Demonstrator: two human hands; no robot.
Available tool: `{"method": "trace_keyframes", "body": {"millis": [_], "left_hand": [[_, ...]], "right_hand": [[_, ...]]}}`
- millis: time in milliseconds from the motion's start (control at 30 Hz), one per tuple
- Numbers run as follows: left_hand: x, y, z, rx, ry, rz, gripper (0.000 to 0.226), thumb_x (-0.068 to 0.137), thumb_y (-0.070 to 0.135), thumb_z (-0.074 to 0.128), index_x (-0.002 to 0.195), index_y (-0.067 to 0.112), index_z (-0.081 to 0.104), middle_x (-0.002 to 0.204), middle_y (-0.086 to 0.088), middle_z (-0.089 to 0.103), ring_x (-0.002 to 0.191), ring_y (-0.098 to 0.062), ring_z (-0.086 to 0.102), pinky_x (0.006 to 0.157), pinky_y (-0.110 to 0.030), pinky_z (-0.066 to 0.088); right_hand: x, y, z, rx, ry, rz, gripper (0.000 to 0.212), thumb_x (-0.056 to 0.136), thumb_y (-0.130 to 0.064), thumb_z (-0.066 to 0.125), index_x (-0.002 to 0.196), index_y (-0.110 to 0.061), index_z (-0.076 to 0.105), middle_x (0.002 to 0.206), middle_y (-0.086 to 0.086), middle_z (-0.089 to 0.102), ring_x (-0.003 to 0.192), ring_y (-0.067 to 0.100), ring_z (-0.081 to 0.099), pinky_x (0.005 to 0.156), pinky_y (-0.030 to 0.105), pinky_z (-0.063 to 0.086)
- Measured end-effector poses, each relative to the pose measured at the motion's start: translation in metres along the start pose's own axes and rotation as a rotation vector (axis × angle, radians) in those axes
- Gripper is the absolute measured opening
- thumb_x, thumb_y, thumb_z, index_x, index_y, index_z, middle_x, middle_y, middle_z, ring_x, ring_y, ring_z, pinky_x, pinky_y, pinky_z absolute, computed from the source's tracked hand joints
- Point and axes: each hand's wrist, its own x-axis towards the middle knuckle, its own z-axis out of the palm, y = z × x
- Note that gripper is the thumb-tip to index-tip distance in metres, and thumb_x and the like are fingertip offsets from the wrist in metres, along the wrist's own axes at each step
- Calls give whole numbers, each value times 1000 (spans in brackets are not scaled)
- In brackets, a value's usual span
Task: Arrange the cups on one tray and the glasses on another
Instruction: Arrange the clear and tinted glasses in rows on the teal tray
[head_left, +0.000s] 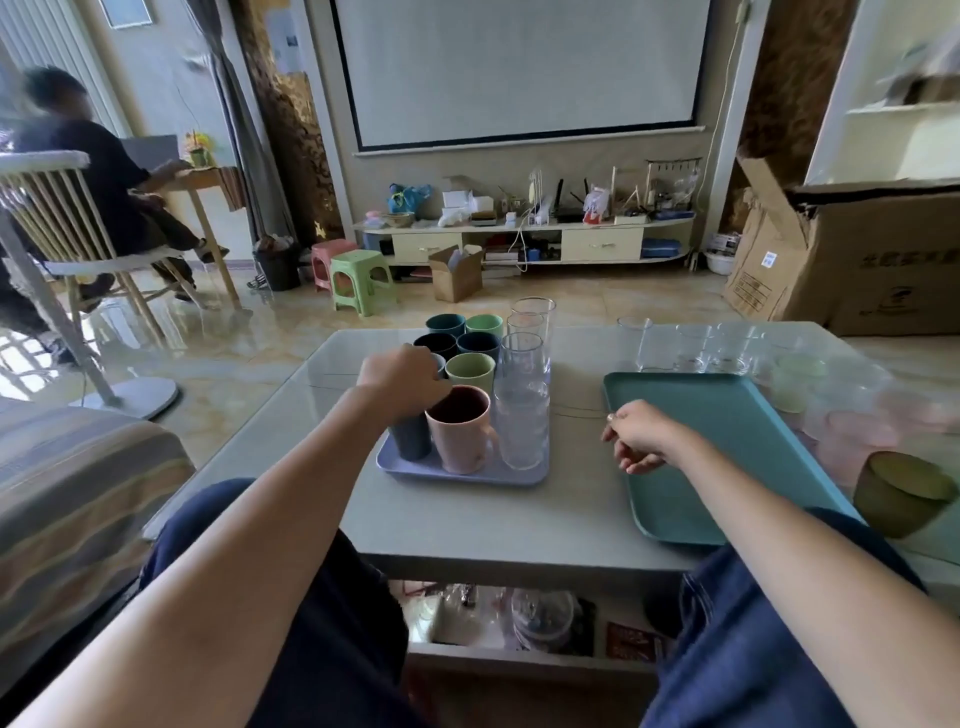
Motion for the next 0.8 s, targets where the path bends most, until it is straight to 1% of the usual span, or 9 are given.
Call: {"method": "trace_keyframes", "body": {"millis": [100,167,267,367,467,533,600,700,800], "left_hand": [[4,43,-4,-87,180,188,33,85,31,49,56,15,49,63,-5,54,60,-26,51,52,-26,38],[10,77,3,-132,211,290,29,83,28,50,59,14,53,65,-9,60,63,-30,56,56,-28,43],[18,133,31,-181,190,393,25,85,26,49,73,9,62,78,-11,66,72,-34,60,58,-27,35],[32,191,82,-298,94,402,21,87,26,46,86,10,60,95,-10,67,87,-35,60,63,-30,36],[49,233,143,-324,-78,330,36,89,26,44,121,10,50,133,-11,50,125,-30,43,98,-39,36],[59,245,178,-270,-161,295,52,94,26,39,142,10,29,154,-12,23,144,-29,16,115,-44,13],[69,247,201,-322,-224,235,56,98,24,32,149,12,13,159,-8,6,147,-28,-1,117,-46,1],[82,239,216,-527,-267,181,54,98,14,31,150,15,15,159,-1,6,147,-21,3,117,-41,-2],[89,223,222,-704,-194,177,57,92,-4,35,146,13,26,156,-4,20,144,-17,19,119,-31,9]], "right_hand": [[9,16,-24,-17,84,-27,31,99,-10,26,77,-12,48,64,12,51,41,19,48,33,15,39],[18,33,-40,-68,165,-65,29,97,-7,29,79,-13,50,66,12,55,49,21,49,38,18,38],[30,66,-64,-199,311,-138,30,91,0,35,75,-18,55,83,13,62,71,26,54,56,27,43],[43,105,-85,-337,356,-90,33,88,3,38,104,-15,61,115,12,63,98,29,57,77,30,44],[52,138,-93,-501,326,-63,40,96,-10,39,135,-16,45,142,14,46,117,33,54,88,33,44],[60,147,-89,-652,226,-14,51,100,-25,37,148,-18,23,158,8,18,141,28,28,110,44,30],[67,144,-81,-756,37,115,61,100,-42,29,151,-30,-1,160,3,-8,147,24,-5,113,59,8],[79,135,-74,-803,-137,233,62,100,-47,19,144,-37,-23,154,10,-29,143,26,-23,109,67,3],[80,121,-66,-844,-208,259,68,98,-49,22,142,-35,-28,151,14,-34,141,31,-27,108,68,5]]}}
